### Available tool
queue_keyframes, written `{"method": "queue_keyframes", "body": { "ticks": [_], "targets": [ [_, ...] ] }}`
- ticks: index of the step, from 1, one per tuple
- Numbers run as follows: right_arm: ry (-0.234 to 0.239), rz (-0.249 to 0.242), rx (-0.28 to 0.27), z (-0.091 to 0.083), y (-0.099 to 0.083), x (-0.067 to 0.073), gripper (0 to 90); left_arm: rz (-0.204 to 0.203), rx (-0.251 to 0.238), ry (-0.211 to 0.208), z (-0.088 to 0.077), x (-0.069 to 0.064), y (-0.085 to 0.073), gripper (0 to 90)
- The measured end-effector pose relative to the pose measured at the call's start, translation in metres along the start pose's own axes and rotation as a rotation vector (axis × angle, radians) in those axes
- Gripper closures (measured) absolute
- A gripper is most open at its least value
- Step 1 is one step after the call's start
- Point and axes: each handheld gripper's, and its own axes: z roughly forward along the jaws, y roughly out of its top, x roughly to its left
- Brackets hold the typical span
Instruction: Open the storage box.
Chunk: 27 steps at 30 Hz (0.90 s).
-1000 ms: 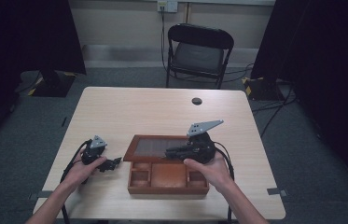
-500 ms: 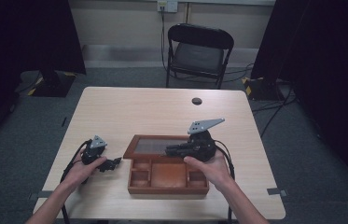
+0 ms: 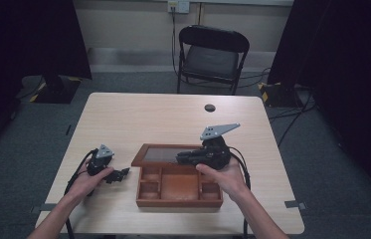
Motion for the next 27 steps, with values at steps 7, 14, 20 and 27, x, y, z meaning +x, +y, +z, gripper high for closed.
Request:
{"method": "queue_keyframes", "body": {
  "ticks": [7, 14, 20, 27],
  "targets": [
    [-0.001, 0.003, 0.001, -0.0003, 0.0017, -0.0008, 81.9, 0.000, 0.000, 0.000, 0.0000, 0.0000, 0.0000, 7.4],
    [0.000, -0.005, 0.001, -0.0009, 0.0040, -0.0017, 81.9, 0.000, -0.001, 0.000, 0.0001, 0.0000, -0.0001, 7.4],
    [-0.003, -0.004, 0.002, -0.0012, 0.0059, -0.0026, 81.9, 0.000, -0.001, 0.000, 0.0001, 0.0000, 0.0000, 7.4],
    [-0.003, -0.006, 0.004, -0.0017, 0.0083, -0.0036, 82.0, 0.000, -0.001, 0.000, 0.0001, 0.0000, 0.0000, 7.4]
  ]
}}
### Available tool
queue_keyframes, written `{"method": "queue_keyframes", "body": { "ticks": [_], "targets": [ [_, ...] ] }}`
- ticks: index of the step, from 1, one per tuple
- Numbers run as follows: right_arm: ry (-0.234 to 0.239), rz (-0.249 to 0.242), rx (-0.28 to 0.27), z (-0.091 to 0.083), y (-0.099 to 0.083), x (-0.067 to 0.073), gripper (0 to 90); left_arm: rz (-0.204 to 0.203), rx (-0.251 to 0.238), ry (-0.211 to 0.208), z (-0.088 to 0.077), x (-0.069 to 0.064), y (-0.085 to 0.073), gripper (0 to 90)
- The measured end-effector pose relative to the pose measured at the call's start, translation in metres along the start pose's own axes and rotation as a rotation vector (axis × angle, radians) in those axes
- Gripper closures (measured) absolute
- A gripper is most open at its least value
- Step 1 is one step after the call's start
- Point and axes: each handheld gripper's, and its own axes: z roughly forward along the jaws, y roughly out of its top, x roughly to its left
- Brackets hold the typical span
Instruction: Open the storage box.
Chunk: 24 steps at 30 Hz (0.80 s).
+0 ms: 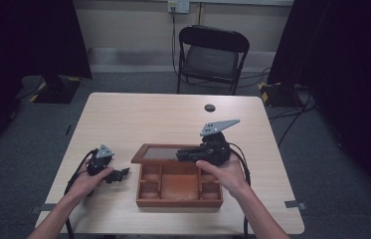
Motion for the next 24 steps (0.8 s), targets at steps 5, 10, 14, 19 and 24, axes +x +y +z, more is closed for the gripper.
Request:
{"method": "queue_keyframes", "body": {
  "ticks": [5, 10, 14, 19, 24],
  "targets": [
    [-0.003, 0.000, 0.001, -0.0003, 0.0018, -0.0005, 82.0, 0.000, 0.000, 0.000, 0.0000, 0.0000, 0.0000, 7.4],
    [-0.006, -0.001, 0.001, -0.0007, 0.0040, -0.0014, 82.1, -0.003, -0.001, -0.001, 0.0001, -0.0002, -0.0001, 7.4],
    [-0.003, 0.000, 0.003, -0.0010, 0.0059, -0.0024, 82.1, -0.004, -0.001, -0.002, 0.0001, -0.0002, -0.0001, 7.4],
    [-0.003, 0.001, 0.004, -0.0013, 0.0079, -0.0036, 82.1, -0.005, -0.001, -0.002, 0.0002, -0.0003, -0.0001, 7.4],
    [0.001, 0.003, 0.007, -0.0015, 0.0086, -0.0042, 82.2, -0.004, -0.001, -0.003, 0.0002, -0.0002, -0.0001, 7.3]
  ]
}}
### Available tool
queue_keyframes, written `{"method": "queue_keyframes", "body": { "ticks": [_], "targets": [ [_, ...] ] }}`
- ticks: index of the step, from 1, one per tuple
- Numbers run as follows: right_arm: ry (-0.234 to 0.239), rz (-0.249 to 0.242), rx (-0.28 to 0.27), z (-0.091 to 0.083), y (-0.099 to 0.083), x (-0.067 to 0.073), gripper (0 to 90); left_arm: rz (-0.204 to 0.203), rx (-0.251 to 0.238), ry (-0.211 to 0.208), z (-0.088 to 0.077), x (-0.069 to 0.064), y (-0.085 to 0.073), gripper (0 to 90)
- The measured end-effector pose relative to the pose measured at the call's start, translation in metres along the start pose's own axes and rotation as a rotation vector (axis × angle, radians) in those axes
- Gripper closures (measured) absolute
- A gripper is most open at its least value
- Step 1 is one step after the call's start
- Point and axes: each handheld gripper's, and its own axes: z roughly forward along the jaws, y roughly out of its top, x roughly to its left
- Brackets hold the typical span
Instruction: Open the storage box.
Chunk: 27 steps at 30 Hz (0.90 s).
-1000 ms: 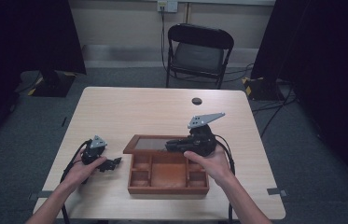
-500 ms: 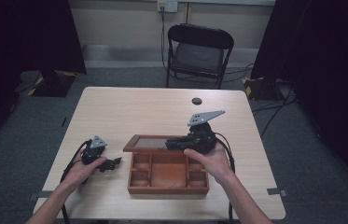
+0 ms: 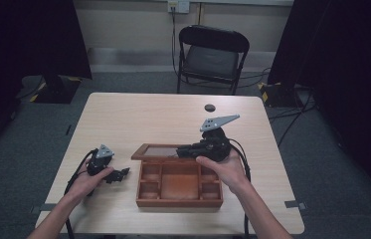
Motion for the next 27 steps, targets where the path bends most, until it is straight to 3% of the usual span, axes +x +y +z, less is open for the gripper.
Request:
{"method": "queue_keyframes", "body": {
  "ticks": [27],
  "targets": [
    [0.016, 0.020, 0.011, -0.002, 0.010, -0.008, 82.3, 0.000, 0.000, 0.000, 0.000, 0.000, 0.000, 7.3]
  ]
}}
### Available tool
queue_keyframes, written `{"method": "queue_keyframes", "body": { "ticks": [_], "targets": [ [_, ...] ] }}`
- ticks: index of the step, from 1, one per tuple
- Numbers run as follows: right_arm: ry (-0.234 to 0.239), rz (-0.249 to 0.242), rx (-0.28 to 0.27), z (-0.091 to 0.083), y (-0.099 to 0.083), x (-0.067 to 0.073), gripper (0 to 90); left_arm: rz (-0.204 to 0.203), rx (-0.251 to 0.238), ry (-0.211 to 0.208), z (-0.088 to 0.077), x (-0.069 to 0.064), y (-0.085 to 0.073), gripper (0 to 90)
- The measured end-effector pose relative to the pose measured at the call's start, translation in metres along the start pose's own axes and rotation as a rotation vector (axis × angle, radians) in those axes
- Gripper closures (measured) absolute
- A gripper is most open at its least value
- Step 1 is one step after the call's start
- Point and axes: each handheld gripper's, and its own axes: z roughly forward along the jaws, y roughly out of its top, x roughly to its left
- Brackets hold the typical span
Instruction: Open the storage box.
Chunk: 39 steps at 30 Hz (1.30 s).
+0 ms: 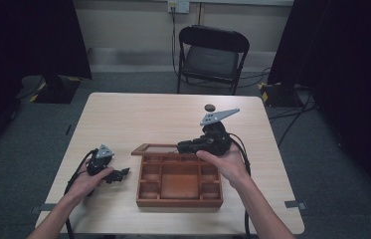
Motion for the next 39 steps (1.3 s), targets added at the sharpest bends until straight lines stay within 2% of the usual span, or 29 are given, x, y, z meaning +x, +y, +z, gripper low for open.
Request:
{"method": "queue_keyframes", "body": {
  "ticks": [5, 7, 22, 39],
  "targets": [
    [0.004, 0.000, 0.002, 0.0000, 0.0010, -0.0010, 82.4, 0.002, 0.002, 0.000, 0.0000, 0.0001, 0.0001, 7.3],
    [0.005, -0.002, 0.003, 0.0003, 0.0017, -0.0012, 82.4, 0.019, 0.008, 0.001, -0.0001, 0.0007, 0.0005, 6.5],
    [0.003, 0.015, -0.005, 0.0021, 0.0070, -0.0047, 82.7, 0.019, 0.005, -0.004, 0.0003, 0.0006, 0.0006, 5.8],
    [0.002, 0.013, -0.007, 0.0020, 0.0068, -0.0049, 82.7, 0.018, 0.005, -0.004, 0.0004, 0.0006, 0.0006, 5.8]
  ]
}}
